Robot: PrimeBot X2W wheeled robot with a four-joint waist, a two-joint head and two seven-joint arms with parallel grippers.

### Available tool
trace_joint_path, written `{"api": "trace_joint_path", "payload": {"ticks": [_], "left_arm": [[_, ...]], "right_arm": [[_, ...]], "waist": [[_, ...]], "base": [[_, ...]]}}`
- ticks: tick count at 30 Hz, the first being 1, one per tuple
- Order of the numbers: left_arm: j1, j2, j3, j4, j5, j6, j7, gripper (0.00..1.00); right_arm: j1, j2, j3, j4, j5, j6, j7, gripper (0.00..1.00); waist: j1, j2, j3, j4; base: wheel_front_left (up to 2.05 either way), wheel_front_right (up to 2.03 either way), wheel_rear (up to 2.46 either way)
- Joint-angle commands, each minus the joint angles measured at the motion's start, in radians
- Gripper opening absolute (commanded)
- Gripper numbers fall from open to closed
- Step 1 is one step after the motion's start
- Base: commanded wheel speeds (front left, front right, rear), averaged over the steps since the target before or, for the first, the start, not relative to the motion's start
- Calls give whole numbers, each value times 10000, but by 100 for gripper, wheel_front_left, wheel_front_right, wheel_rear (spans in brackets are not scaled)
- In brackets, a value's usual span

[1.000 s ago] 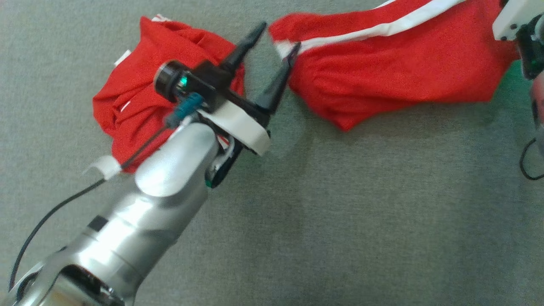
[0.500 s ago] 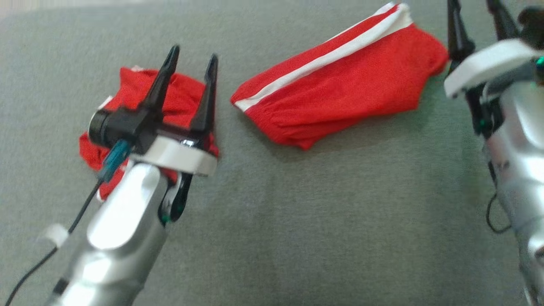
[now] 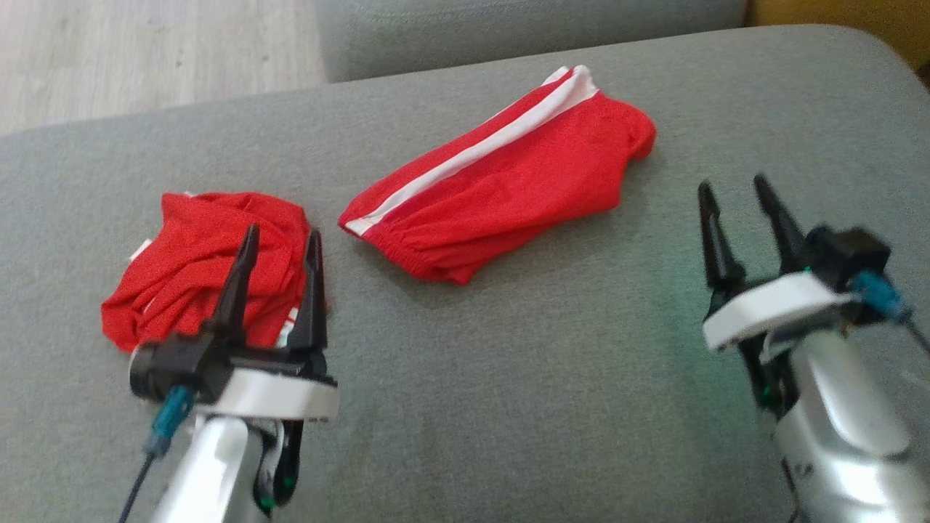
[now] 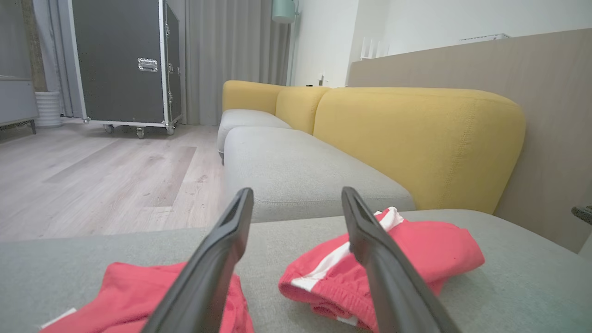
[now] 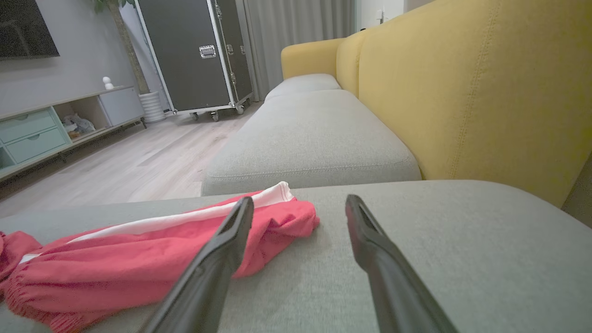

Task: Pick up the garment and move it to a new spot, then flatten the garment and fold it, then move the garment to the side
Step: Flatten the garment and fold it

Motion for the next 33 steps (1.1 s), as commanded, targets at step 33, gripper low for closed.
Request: {"api": "trace_joint_path", "payload": {"ticks": [33], "left_arm": [[-894, -1285, 1139, -373, 1363, -1554, -51, 100]], "right_arm": [[-3949, -589, -3069, 2695, -2032, -21, 3603, 100]], "waist": [[2, -1, 2448, 2518]], "base": [[0, 0, 0]]}}
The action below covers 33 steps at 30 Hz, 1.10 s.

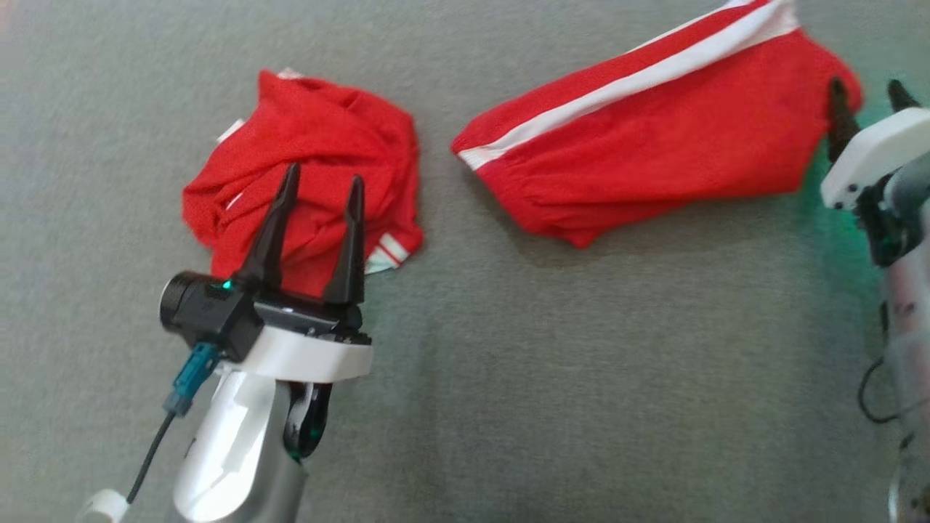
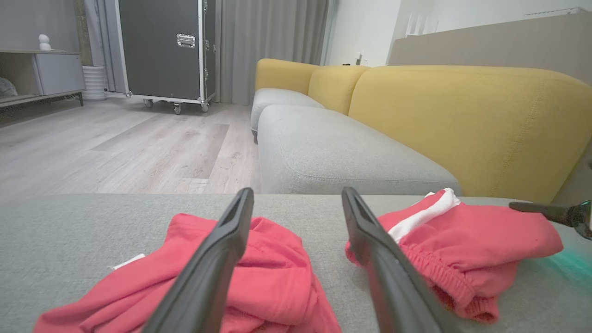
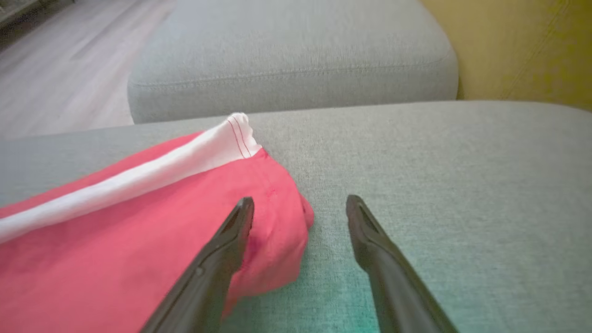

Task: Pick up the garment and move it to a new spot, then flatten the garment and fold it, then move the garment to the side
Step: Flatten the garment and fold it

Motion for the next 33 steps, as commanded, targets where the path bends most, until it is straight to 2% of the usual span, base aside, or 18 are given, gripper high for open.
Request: {"api": "trace_joint_path", "payload": {"ticks": [1, 7, 12, 13, 14, 25, 33], "left_arm": [[-299, 40, 255, -288, -36, -47, -51, 100], [-548, 31, 78, -379, -232, -56, -51, 100], [-702, 30, -38, -441, -355, 54, -51, 100], [-723, 29, -42, -437, -364, 75, -51, 100], [-737, 29, -31, -434, -373, 98, -51, 100], [-512, 29, 265, -432, -285, 99, -51, 100], [-177, 28, 326, -466, -260, 66, -51, 100]], "right_arm": [[-411, -84, 87, -187, -101, -21, 38, 100], [-1167, -376, -156, 1192, -792, -21, 358, 100], [-1614, -436, 82, 2147, -1257, -21, 420, 100], [-1661, -423, 125, 2254, -1270, -21, 372, 80], [-1703, -396, 178, 2326, -1267, -21, 267, 0], [-1533, -477, 789, 2596, -588, -21, -1481, 0], [-791, -1639, 140, 3008, -85, -21, -2109, 0]], "waist": [[-3, 0, 332, 339], [-3, 0, 690, 680], [-3, 0, 900, 765], [-3, 0, 901, 753], [-3, 0, 886, 724], [-3, 0, 195, -123], [-3, 0, -345, -604]], "base": [[0, 0, 0], [0, 0, 0], [0, 0, 0], [0, 0, 0], [0, 0, 0], [0, 0, 0], [0, 0, 0]]}}
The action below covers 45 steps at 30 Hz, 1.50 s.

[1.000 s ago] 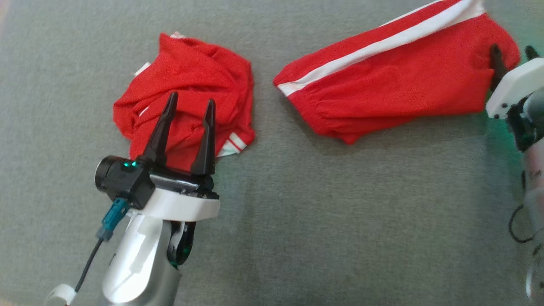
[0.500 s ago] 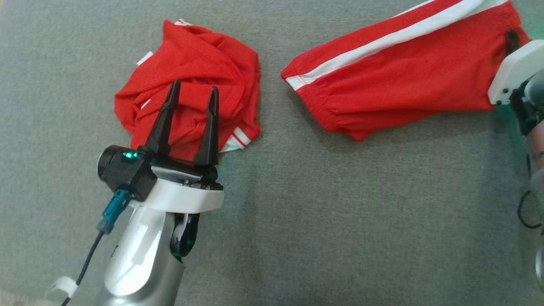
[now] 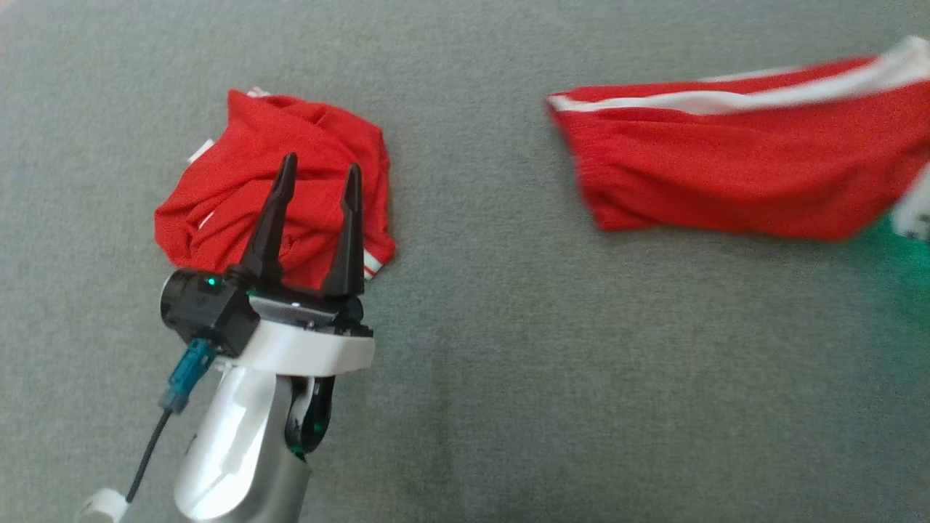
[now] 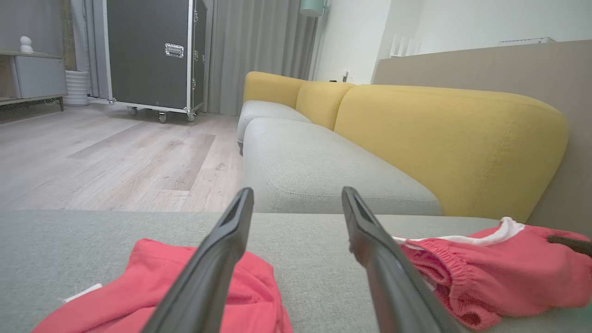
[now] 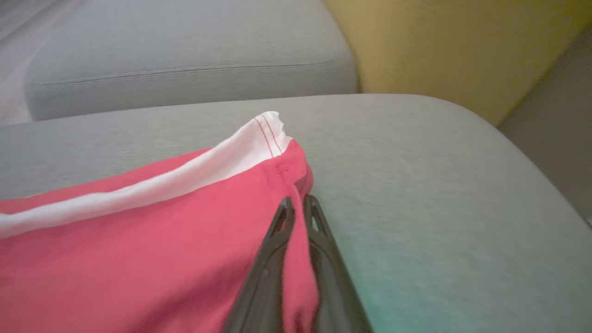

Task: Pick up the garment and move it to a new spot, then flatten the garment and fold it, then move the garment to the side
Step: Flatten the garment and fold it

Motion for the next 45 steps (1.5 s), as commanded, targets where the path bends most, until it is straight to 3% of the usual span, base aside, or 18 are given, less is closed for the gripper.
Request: {"api": "trace_joint_path", "payload": {"ticks": [1, 8, 19, 32, 45], "left_arm": [[49, 88, 367, -326, 80, -16, -49, 100], [205, 88, 475, -310, 141, -70, -49, 100], [579, 87, 693, -207, 171, -112, -49, 100], [1092, 87, 858, -228, 267, -146, -49, 100], [1272, 87, 826, -276, 255, -151, -49, 100]], "right_arm": [[105, -323, -197, -101, 67, -21, -232, 0], [172, -171, -769, 141, -61, -21, -799, 0], [30, 1090, -257, -187, 101, -21, -1474, 0], [540, 2667, 2174, -1273, 1447, -21, -1609, 0], [1159, 3190, 4554, -1809, 2771, -21, -1451, 0]], "waist": [[1, -1, -211, -155], [1, -1, -415, -195], [1, -1, -1075, -212], [1, -1, -1804, -90], [1, -1, -1888, 221]], "base": [[0, 0, 0], [0, 0, 0], [0, 0, 0], [0, 0, 0], [0, 0, 0]]}}
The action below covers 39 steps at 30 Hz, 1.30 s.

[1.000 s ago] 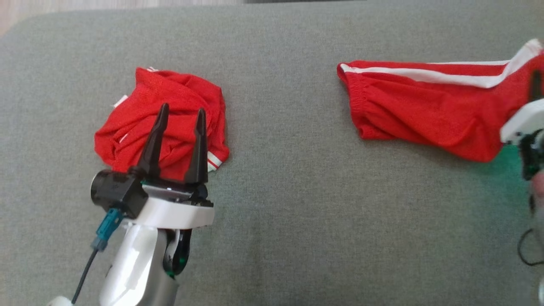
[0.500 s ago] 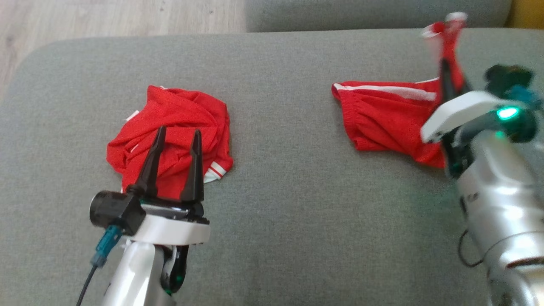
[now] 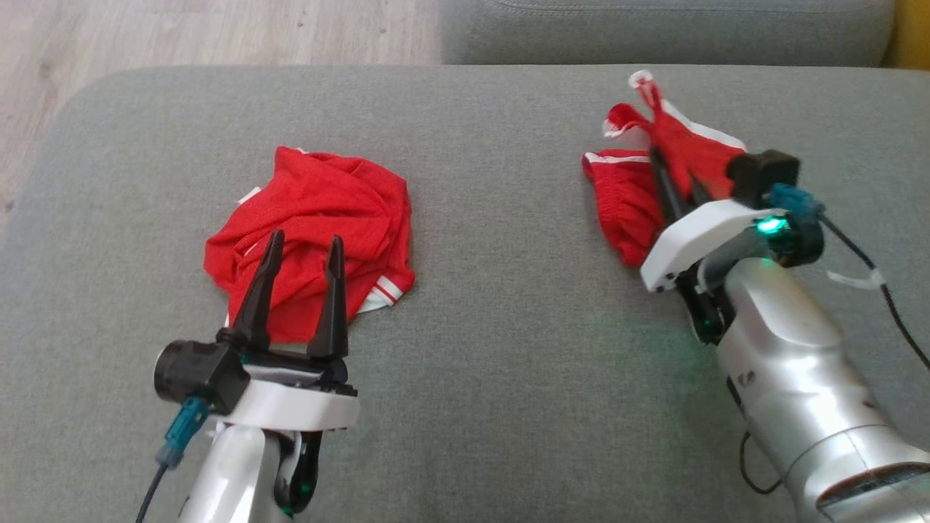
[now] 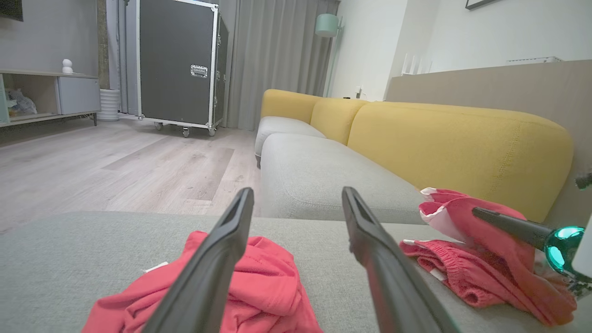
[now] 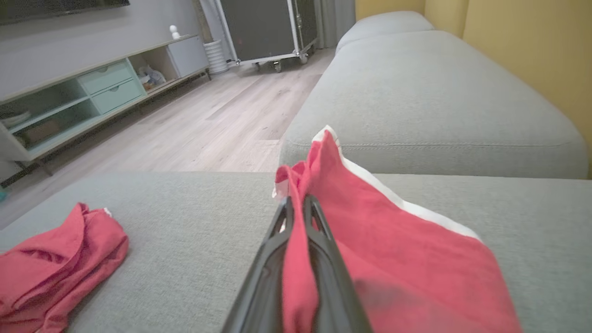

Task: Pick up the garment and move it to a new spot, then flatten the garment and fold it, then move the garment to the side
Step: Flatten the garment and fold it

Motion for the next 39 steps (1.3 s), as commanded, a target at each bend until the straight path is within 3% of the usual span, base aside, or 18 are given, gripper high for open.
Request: {"api": "trace_joint_path", "payload": {"ticks": [1, 8, 9, 16, 20, 26, 30, 34, 39], "left_arm": [[-202, 80, 299, -368, 53, -20, -51, 100], [-195, 80, 296, -323, -11, 34, -51, 100], [-188, 80, 303, -318, -22, 48, -51, 100], [-171, 80, 400, -348, -148, 124, -51, 100], [-164, 80, 535, -428, -130, 141, -51, 100], [-240, 79, 674, -629, -98, 168, -51, 100], [-334, 79, 741, -740, -63, 181, -51, 100], [-350, 79, 767, -758, -79, 189, -51, 100], [-287, 79, 785, -696, -75, 158, -51, 100]], "right_arm": [[-29, 226, 453, -292, 134, -19, 40, 0], [398, 269, 1701, -56, 576, -19, 334, 1], [475, 270, 1925, -83, 689, -19, 417, 100], [588, 273, 2962, -930, 1613, -19, 313, 100], [212, 135, 2634, -1327, 1876, -19, -43, 100], [57, -980, 1319, -2391, 1483, -19, -239, 100], [1079, -1558, -441, -3931, 119, -19, -247, 100], [2394, -1292, -1889, -5103, -1004, -19, -248, 100], [3744, -406, -3036, -6324, -1902, -19, -249, 100]], "waist": [[0, 0, 34, 75], [0, 0, 3, 134], [0, 0, -18, 113], [0, 0, -193, -290], [0, 0, -343, -772], [0, 0, -492, -1482], [0, 0, -440, -1945], [0, 0, -369, -2148], [0, 0, -196, -2281]], "base": [[0, 0, 0], [0, 0, 0], [0, 0, 0], [0, 0, 0], [0, 0, 0], [0, 0, 0], [0, 0, 0], [0, 0, 0], [0, 0, 0]]}}
